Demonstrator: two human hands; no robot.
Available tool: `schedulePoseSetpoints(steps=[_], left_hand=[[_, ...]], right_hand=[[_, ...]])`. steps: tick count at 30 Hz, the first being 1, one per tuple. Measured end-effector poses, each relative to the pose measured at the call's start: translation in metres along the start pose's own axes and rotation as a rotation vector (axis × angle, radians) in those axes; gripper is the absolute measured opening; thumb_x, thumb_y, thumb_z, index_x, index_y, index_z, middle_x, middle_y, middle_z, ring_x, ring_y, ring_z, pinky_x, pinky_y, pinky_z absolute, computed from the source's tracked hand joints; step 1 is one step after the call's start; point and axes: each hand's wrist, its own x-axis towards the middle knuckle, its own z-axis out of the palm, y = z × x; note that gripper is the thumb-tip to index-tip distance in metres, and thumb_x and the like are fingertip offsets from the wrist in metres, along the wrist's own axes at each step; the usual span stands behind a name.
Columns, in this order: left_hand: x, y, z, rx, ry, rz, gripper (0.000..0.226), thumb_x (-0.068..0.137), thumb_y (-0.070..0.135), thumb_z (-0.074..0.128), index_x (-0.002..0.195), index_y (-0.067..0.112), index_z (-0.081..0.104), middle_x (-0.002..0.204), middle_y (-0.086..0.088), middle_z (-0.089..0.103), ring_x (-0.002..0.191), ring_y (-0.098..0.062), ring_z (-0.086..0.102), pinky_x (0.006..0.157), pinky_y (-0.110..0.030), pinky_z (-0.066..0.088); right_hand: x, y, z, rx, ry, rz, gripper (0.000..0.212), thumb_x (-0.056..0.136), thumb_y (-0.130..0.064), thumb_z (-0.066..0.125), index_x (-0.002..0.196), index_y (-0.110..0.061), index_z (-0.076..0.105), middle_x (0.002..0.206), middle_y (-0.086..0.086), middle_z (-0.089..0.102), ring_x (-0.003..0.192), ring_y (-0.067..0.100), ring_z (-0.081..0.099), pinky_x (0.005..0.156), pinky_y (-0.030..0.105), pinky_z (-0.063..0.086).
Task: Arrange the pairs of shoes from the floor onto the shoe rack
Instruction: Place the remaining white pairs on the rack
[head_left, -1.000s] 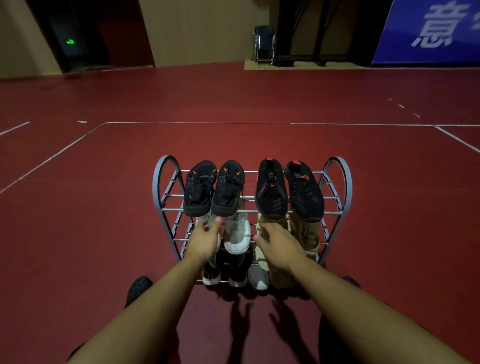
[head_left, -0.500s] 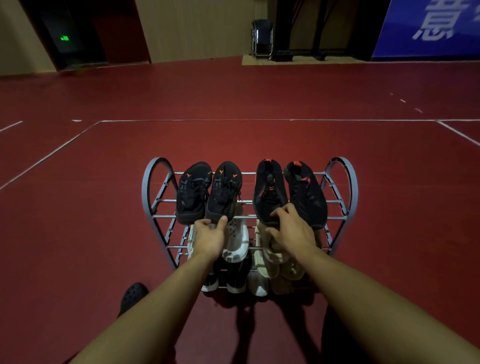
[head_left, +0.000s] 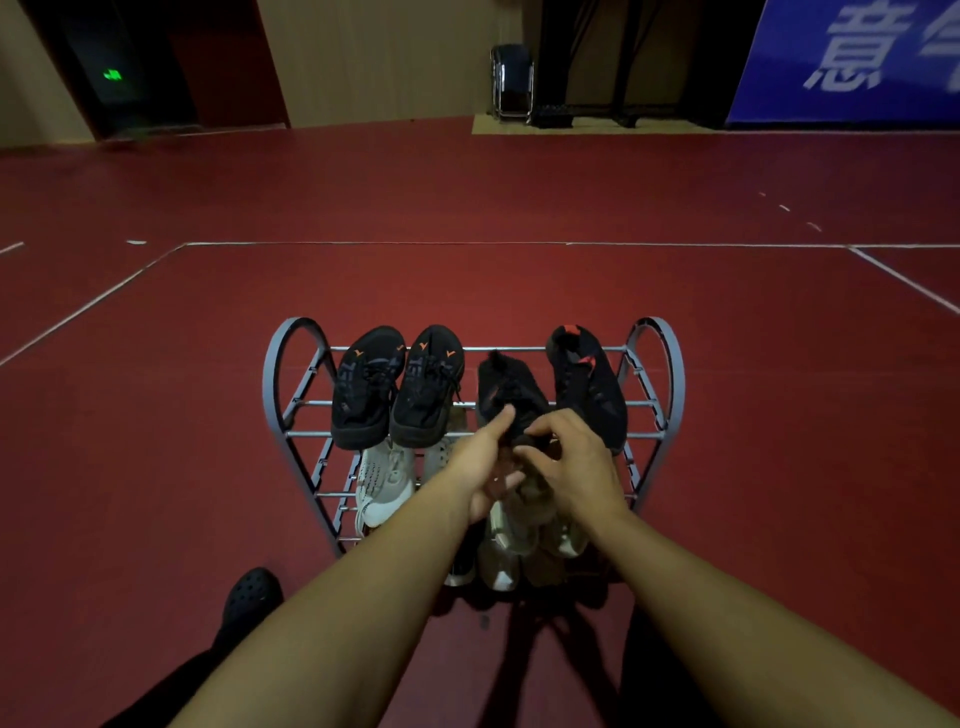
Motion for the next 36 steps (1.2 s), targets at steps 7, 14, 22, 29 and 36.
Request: schedulePoseSetpoints(steps=[7, 14, 22, 29, 36], left_hand=[[-0.005, 0.000, -0.002, 0.235, 0.176, 0.154, 0.028, 0.105, 0.010, 0.052, 0.128, -0.006, 0.059, 0.112, -0.022, 0.071, 0.096, -0.038, 0.072, 0.087, -0.051, 0.061], [-0.048, 0.035, -0.045, 0.532, 0.011, 0.406, 0.027, 0.110, 0.022, 0.044, 0.132, 0.015, 0.058, 0.115, -0.001, 0.068, 0.101, -0.018, 0.069, 0.081, -0.028, 0.061], [-0.063, 0.079, -0.085, 0.583, 0.109, 0.501, 0.036, 0.110, 0.040, 0.037, 0.125, 0.024, 0.066, 0.126, -0.004, 0.070, 0.113, -0.020, 0.069, 0.100, -0.042, 0.055], [-0.060, 0.085, -0.076, 0.569, 0.025, 0.482, 0.035, 0.110, 0.039, 0.041, 0.118, 0.028, 0.073, 0.119, 0.001, 0.076, 0.112, -0.017, 0.072, 0.105, -0.042, 0.051], [-0.026, 0.057, -0.028, 0.112, 0.034, 0.364, 0.051, 0.104, 0.057, 0.041, 0.114, 0.017, 0.072, 0.111, -0.008, 0.078, 0.105, -0.026, 0.073, 0.091, -0.043, 0.058]], right_hand=[[0.012, 0.001, -0.040, -0.013, -0.196, 0.027, 0.034, 0.090, -0.042, 0.070, 0.119, -0.028, 0.060, 0.123, -0.011, 0.050, 0.104, 0.011, 0.060, 0.092, 0.036, 0.054], [0.044, -0.014, -0.078, 0.008, -0.164, 0.093, 0.081, 0.086, -0.047, 0.073, 0.152, -0.027, 0.032, 0.160, -0.004, 0.019, 0.145, 0.024, 0.033, 0.118, 0.044, 0.033], [0.052, -0.017, -0.081, 0.316, -0.185, 0.264, 0.102, 0.075, -0.062, 0.075, 0.155, -0.034, 0.017, 0.162, 0.001, 0.024, 0.147, 0.027, 0.030, 0.118, 0.051, 0.032], [0.060, 0.006, -0.092, 0.514, -0.220, 0.607, 0.084, 0.066, -0.064, 0.082, 0.132, -0.021, 0.053, 0.129, 0.006, 0.064, 0.111, 0.024, 0.065, 0.087, 0.041, 0.057], [0.058, 0.034, -0.124, 0.740, 0.099, 0.775, 0.061, 0.072, -0.043, 0.087, 0.098, 0.008, 0.068, 0.100, 0.024, 0.074, 0.084, 0.034, 0.075, 0.061, 0.042, 0.062]])
